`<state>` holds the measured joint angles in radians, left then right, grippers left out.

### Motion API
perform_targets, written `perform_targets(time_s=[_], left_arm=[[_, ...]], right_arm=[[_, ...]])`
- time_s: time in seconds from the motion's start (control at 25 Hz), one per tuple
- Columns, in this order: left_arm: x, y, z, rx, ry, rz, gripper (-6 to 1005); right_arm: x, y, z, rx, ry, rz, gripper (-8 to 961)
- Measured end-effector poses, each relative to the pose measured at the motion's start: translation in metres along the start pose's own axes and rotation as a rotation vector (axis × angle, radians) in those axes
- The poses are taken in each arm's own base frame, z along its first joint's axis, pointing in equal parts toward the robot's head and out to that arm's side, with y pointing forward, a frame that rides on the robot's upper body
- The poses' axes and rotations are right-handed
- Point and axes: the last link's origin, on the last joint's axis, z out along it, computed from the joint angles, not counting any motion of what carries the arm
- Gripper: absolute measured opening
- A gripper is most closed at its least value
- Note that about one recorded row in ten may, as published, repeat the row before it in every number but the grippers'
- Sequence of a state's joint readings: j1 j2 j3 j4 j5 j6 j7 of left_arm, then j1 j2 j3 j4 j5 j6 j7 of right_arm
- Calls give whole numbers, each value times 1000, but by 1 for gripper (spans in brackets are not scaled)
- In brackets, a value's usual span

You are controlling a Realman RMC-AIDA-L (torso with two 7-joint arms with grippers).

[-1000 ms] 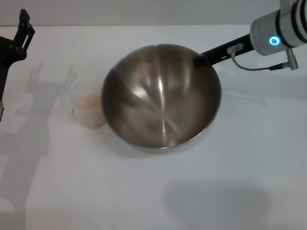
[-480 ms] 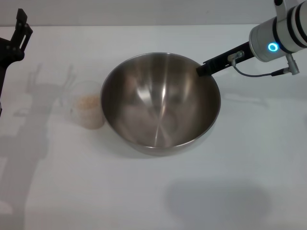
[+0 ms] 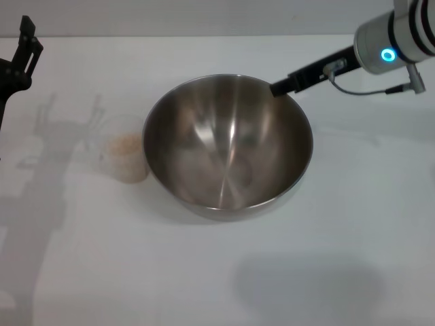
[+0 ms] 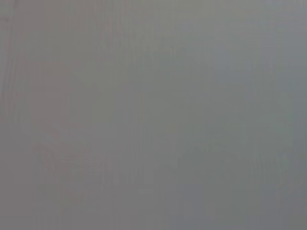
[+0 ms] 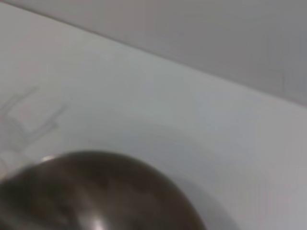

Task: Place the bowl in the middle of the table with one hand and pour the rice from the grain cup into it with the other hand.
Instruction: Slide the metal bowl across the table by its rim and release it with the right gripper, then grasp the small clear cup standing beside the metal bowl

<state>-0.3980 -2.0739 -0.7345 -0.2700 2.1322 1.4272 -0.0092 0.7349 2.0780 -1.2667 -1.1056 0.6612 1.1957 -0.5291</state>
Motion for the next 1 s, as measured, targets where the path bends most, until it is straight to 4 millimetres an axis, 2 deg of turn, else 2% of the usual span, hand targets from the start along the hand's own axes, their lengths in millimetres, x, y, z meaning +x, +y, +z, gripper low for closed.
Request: perform_targets(time_s=[0.2,0.28,0.32,0.36,0.4,0.44,0.48,0.52,0.56,0.72,0.76,0.84,0.88,0.92,1.0], left_arm=[[0,0,-2,4,-2,-2,856],[-1,-1,-3,5,-3,-3,856],[-1,-1,-3,5,-3,-3,855],[-1,0,-3,5,-3,-3,855],[-1,0,-3,5,-3,-3,855],[-1,0,-3,5,-3,-5,855],[-1,0,-3,5,-3,-5,855],[-1,0,-3,6,-3,-5,855],[-1,0,-3,6,-3,-5,855],[-1,0,-4,7,-4,-5,855],[-1,0,-4,7,-5,-5,855],[-1,0,-4,7,-5,-4,855],[-1,0,-4,7,-5,-4,855],[-1,0,-4,8,-6,-4,855],[-2,-1,-5,9,-9,-3,855]], right_arm=[[-23,6,-20,53,-126,-86,473],[-40,8,-33,111,-260,-144,515],[-40,8,-33,111,-260,-144,516],[-47,10,-38,163,-375,-189,518],[-47,10,-38,163,-375,-189,519],[-50,12,-40,218,-491,-221,520],[-50,12,-40,218,-491,-221,522],[-49,15,-41,284,-619,-245,523],[-49,15,-41,284,-619,-245,523],[-36,17,-40,455,-900,-254,523],[-36,17,-40,455,-900,-254,523],[-20,14,-34,548,-1031,-243,523],[-20,14,-34,548,-1031,-243,523],[-5,10,-30,593,-1121,-217,523],[2,9,-29,605,-1158,-206,523]])
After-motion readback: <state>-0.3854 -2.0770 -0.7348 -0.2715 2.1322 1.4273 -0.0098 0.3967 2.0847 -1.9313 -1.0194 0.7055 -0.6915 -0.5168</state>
